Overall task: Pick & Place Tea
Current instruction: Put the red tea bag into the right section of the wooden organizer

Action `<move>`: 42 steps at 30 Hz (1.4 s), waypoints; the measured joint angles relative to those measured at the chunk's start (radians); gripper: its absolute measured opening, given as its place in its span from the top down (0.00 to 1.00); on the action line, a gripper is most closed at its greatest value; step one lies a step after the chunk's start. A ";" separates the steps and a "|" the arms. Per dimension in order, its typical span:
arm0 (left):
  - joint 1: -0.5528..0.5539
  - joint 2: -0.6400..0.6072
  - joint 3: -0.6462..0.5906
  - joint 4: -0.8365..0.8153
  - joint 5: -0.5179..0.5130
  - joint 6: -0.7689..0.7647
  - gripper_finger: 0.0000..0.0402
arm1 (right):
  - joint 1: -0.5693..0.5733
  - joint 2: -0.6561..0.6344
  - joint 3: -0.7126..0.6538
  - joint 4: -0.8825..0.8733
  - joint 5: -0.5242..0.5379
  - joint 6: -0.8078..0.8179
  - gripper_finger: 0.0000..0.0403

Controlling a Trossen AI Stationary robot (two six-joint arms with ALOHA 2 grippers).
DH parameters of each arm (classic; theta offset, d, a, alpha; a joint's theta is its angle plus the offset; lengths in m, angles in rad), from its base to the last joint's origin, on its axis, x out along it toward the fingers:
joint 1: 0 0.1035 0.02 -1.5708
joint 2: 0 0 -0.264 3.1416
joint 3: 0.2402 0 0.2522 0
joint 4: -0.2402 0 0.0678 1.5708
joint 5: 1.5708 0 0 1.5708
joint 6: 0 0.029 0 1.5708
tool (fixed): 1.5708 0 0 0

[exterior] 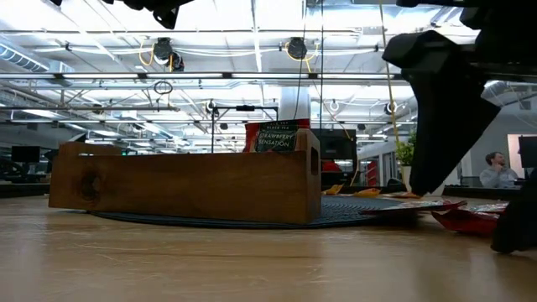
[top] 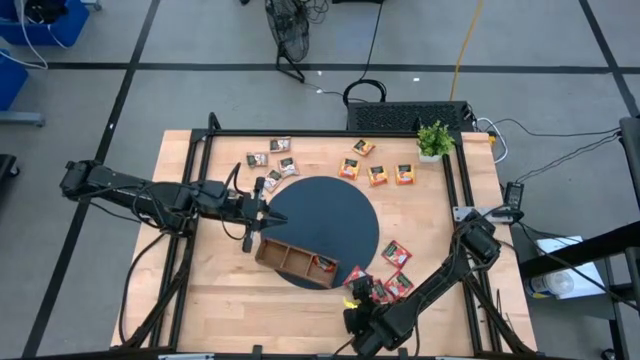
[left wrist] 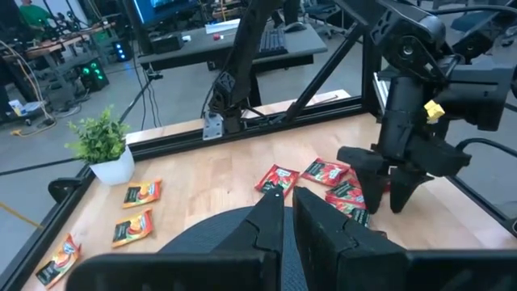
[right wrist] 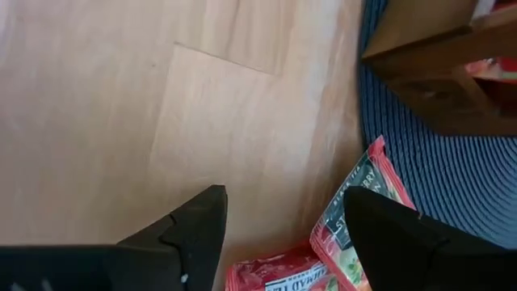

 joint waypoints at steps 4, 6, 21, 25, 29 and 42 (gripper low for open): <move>0.000 0.000 0.000 0.000 0.000 0.000 0.91 | 0.000 0.000 0.000 -0.003 0.004 0.028 0.43; 0.000 0.000 0.000 0.000 0.000 0.000 0.91 | 0.000 -0.001 0.000 -0.014 0.004 0.029 0.45; 0.000 0.000 0.000 0.000 0.000 0.000 0.91 | -0.045 0.001 -0.003 -0.110 0.062 0.008 0.48; 0.000 0.000 0.000 0.000 0.000 0.000 0.91 | -0.061 0.002 -0.003 -0.093 0.071 0.010 0.48; 0.000 0.000 0.000 0.000 0.000 0.000 0.91 | -0.067 0.002 -0.004 -0.094 0.071 0.020 0.48; 0.000 0.000 0.000 0.000 0.000 0.000 0.91 | -0.067 0.002 -0.004 -0.097 0.067 0.079 0.74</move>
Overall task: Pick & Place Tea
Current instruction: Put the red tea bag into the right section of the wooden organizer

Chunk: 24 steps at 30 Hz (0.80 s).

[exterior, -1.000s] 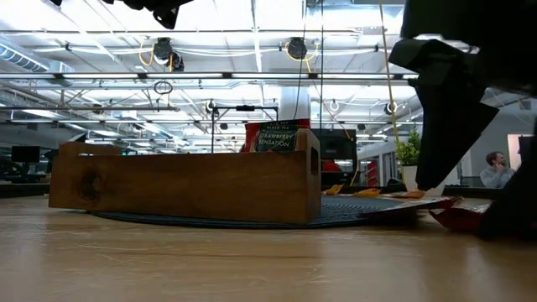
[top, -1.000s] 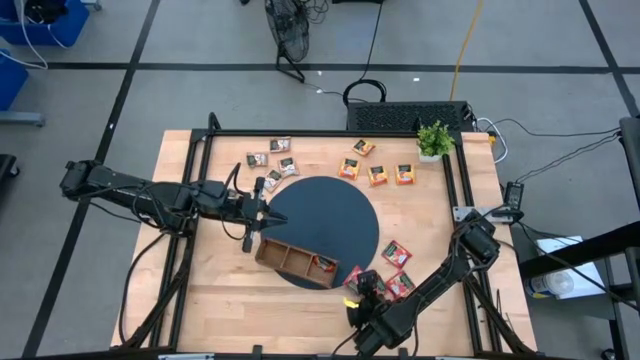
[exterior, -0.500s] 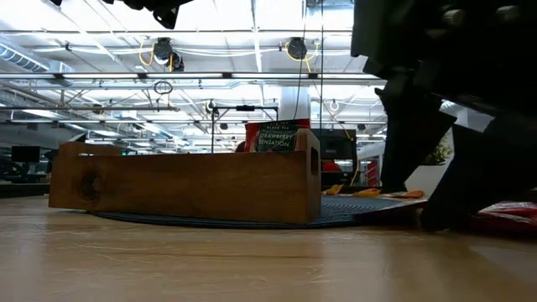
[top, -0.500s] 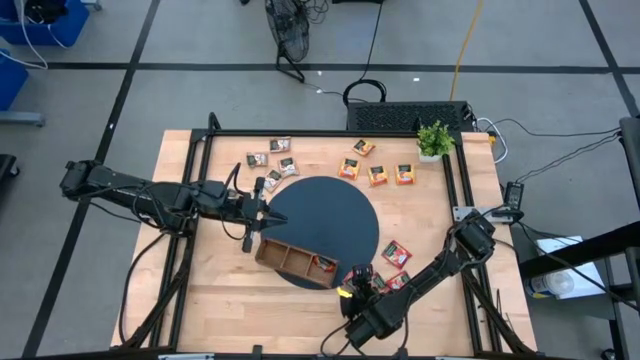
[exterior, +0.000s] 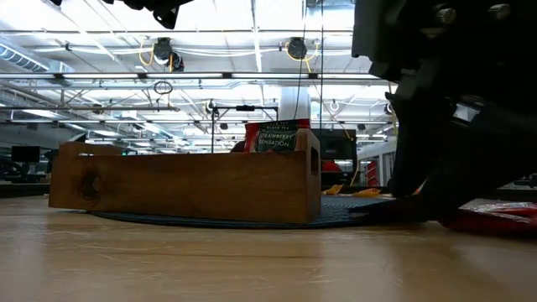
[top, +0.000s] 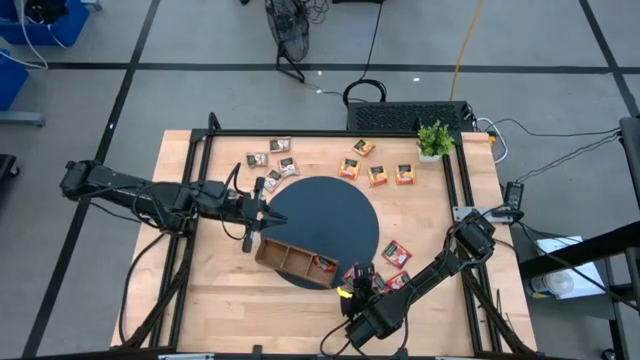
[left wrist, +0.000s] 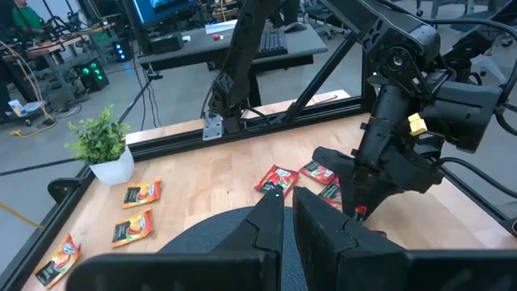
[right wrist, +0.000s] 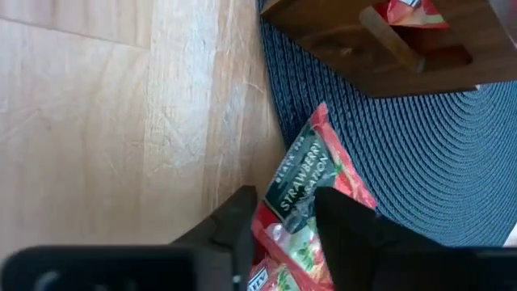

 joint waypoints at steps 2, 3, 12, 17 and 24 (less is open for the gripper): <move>0.000 0.000 0.000 0.000 0.000 0.000 0.91 | 0.000 0.000 0.000 0.000 0.000 0.016 0.81; 0.000 0.000 0.000 0.000 0.000 0.000 0.91 | 0.000 0.000 0.000 0.000 0.000 0.023 0.85; 0.000 0.000 0.000 0.000 0.000 0.000 0.91 | 0.007 0.000 0.000 0.019 0.040 0.070 1.00; 0.000 0.000 0.000 0.000 0.000 0.000 0.91 | 0.019 -0.018 0.001 0.021 0.084 0.142 1.00; 0.000 0.000 0.000 0.000 0.000 0.000 0.91 | 0.059 -0.102 0.001 0.031 0.169 0.304 1.00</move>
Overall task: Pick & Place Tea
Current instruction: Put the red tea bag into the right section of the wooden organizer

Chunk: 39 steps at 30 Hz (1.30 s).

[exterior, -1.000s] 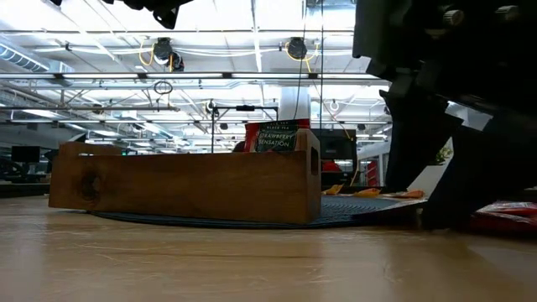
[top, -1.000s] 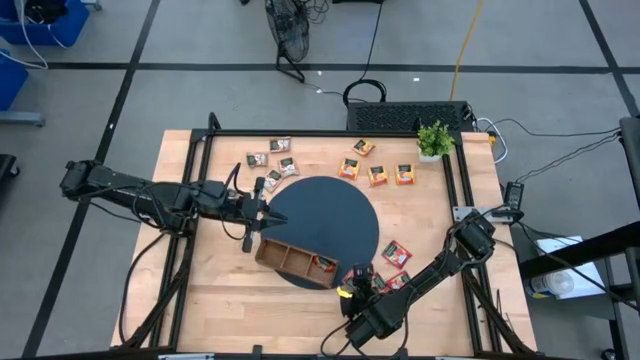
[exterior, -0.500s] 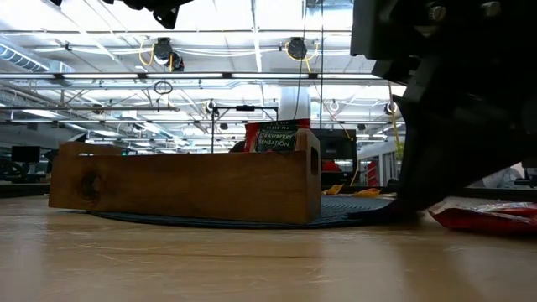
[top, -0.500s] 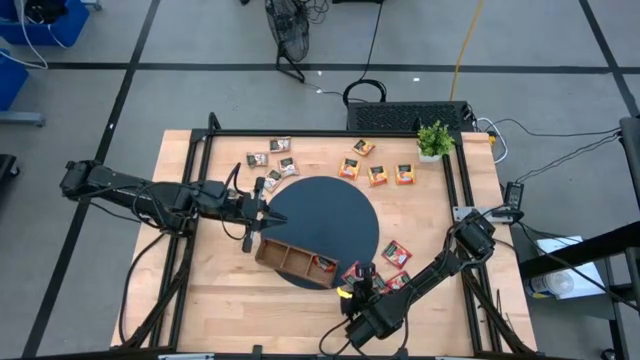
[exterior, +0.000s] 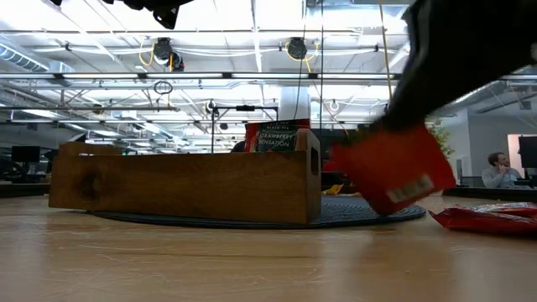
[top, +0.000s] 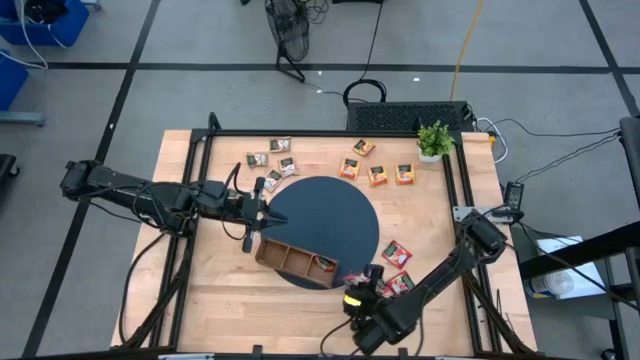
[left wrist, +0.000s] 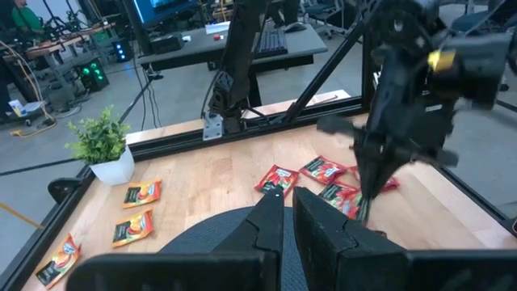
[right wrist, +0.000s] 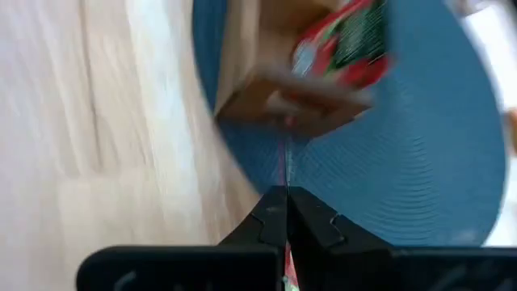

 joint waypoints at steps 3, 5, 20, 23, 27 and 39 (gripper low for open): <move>0.000 0.000 0.000 0.000 0.000 0.000 0.91 | 0.033 -0.047 0.000 0.000 0.102 0.067 1.00; 0.000 0.000 0.000 0.000 0.000 0.000 0.91 | 0.055 -0.076 0.001 0.007 0.193 0.109 1.00; 0.000 0.000 0.000 0.000 0.000 0.000 0.91 | 0.008 -0.088 -0.206 0.953 0.415 -0.450 1.00; 0.000 0.000 0.000 0.000 0.000 0.000 0.91 | -0.024 -0.089 -0.282 1.177 0.380 -0.603 1.00; 0.000 0.000 0.000 0.000 0.000 0.000 0.91 | -0.053 -0.107 -0.355 1.283 0.353 -0.649 1.00; 0.000 0.000 0.000 0.000 0.000 0.000 0.91 | -0.107 -0.266 -0.642 1.502 0.166 -0.477 1.00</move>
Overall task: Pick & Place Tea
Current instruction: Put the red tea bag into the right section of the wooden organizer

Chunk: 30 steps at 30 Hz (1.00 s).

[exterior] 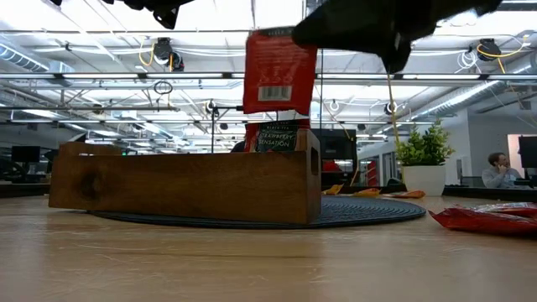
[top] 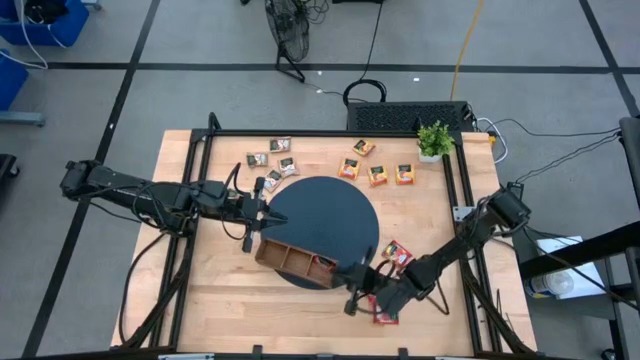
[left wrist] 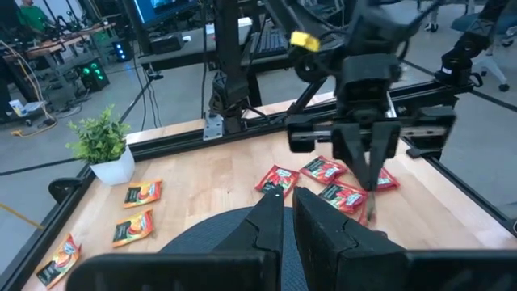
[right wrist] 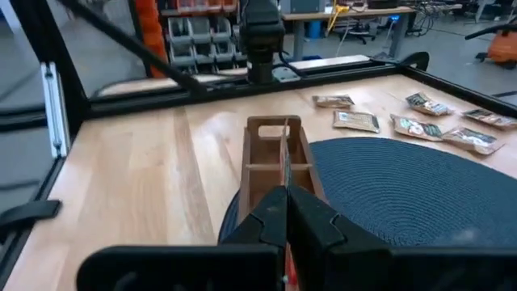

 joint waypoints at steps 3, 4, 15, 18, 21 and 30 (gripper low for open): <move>0.000 0.000 0.000 0.000 0.000 0.000 0.91 | -0.020 0.002 -0.054 0.084 -0.058 0.006 1.00; 0.000 0.000 0.000 0.000 0.000 0.000 0.91 | -0.028 0.004 -0.063 0.096 -0.073 0.017 1.00; 0.000 0.000 0.000 0.000 0.000 0.000 0.91 | -0.057 0.013 -0.063 0.069 -0.098 0.012 1.00; 0.000 0.000 0.000 0.000 0.000 0.000 0.91 | -0.062 0.013 -0.063 0.042 -0.097 0.034 1.00; 0.000 0.000 0.000 0.000 0.000 0.000 0.91 | -0.067 0.013 -0.063 0.006 -0.097 0.065 1.00; 0.000 0.000 0.000 0.000 0.000 0.000 0.91 | -0.075 0.026 -0.062 -0.031 -0.097 0.089 1.00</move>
